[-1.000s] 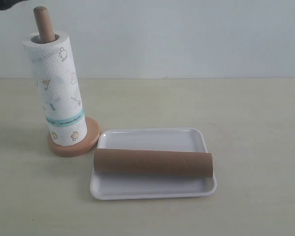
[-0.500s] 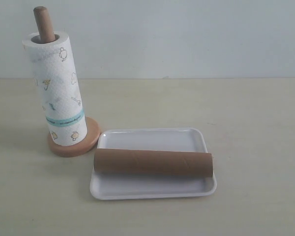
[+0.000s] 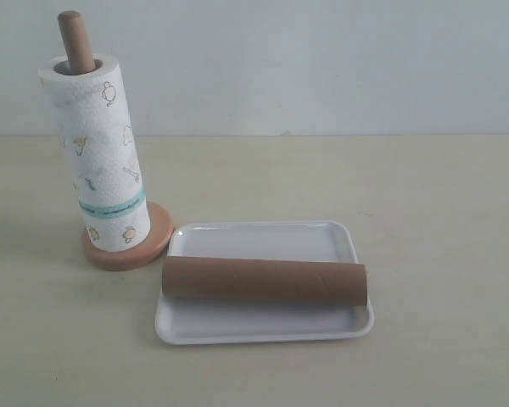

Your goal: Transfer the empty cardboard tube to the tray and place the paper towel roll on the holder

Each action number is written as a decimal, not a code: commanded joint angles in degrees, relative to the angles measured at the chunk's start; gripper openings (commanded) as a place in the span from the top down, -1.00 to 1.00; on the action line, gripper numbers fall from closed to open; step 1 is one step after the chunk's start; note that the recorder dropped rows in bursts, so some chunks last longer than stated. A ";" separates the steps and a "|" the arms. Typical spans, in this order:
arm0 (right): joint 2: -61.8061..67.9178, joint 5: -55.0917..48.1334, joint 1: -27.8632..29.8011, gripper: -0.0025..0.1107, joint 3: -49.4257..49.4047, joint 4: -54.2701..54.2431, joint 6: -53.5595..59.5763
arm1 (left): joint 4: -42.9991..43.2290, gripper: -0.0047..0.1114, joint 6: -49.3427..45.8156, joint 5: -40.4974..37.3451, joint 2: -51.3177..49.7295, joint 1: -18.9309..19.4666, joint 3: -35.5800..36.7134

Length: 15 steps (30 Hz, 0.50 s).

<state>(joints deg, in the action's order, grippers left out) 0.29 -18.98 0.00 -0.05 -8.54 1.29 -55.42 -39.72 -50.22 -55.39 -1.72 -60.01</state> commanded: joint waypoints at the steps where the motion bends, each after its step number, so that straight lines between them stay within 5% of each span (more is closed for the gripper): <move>1: -0.29 0.52 -0.02 0.96 0.05 0.14 0.09 | -0.60 0.85 2.48 -3.62 3.77 -0.12 0.98; 9: -0.29 0.52 -0.02 0.96 0.05 0.14 0.09 | -11.53 0.85 -2.13 -6.49 15.91 -0.12 12.75; 15: -0.29 0.52 -0.02 0.96 0.05 0.14 0.09 | -11.12 0.85 -2.13 -14.28 23.69 -0.12 19.26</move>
<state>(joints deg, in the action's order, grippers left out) 0.29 -18.98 0.00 -0.05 -8.54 1.29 -66.06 -41.33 -61.31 -33.97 -1.72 -42.06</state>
